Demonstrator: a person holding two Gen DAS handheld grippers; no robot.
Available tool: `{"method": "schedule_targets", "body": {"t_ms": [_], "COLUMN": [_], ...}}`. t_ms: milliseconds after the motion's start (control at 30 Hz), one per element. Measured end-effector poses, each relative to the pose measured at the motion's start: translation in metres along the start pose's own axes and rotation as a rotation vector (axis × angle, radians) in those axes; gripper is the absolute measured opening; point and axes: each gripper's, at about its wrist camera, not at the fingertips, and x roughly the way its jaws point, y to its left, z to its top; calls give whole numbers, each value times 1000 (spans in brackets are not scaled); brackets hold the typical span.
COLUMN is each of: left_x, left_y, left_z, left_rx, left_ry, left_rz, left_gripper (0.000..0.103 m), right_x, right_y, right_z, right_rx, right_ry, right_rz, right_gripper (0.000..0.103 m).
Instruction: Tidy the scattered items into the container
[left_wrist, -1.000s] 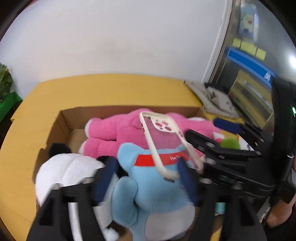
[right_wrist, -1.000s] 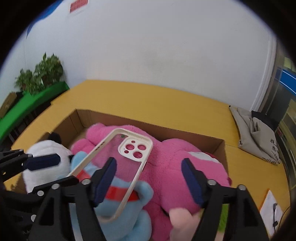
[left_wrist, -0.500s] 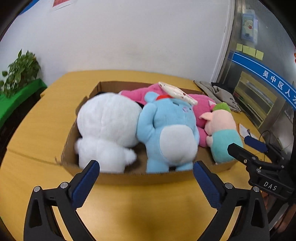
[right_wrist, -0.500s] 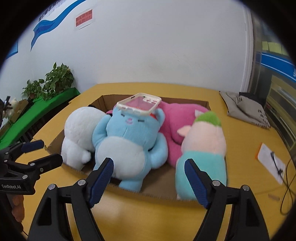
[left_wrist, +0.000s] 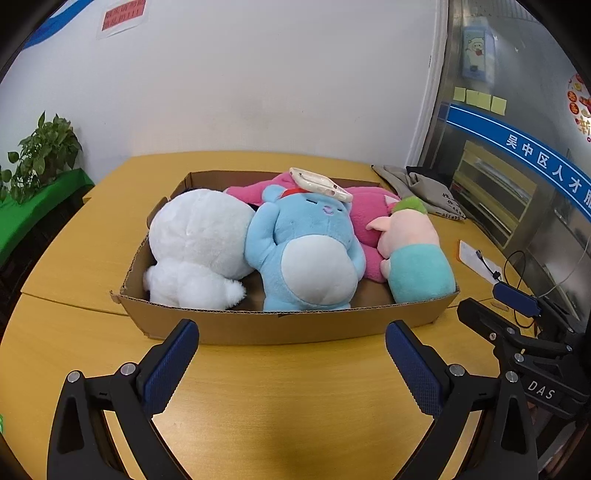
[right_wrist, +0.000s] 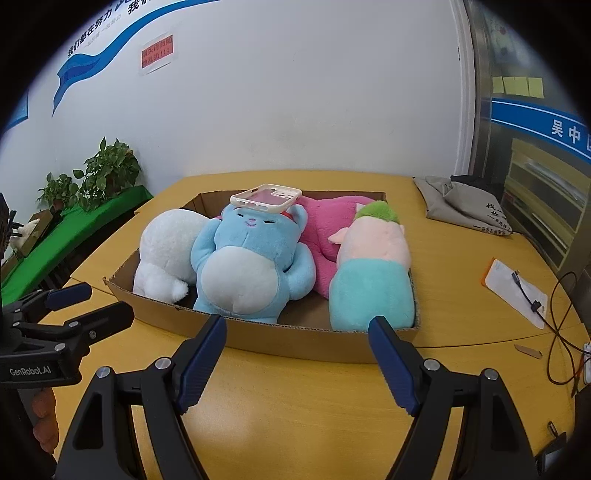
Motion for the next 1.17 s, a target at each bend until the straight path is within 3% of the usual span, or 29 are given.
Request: {"method": "schedule_targets", "body": {"t_ms": [233,800,933,1167], "left_x": [-12,-9,-10,-12], "left_y": [-7,-24,-29,-29], "left_z": [-12,-38,-42,-52], "left_rx": [-27,17,44,46], "left_ry": [-55,5,-10,-15], "left_rz": [28,63,121,161], "left_gripper": [103,103,103,103], "right_x": [-10,-15,-15,-15], "right_y": [-1,4,5,5], "right_z": [-11,-34,-37,-42], "right_rx": [-14,-31,-37,-34], "right_ry": [-3,0,0,0], "right_rz": [2,-1,-7,-14], "right_gripper": [79,79,79,79]}}
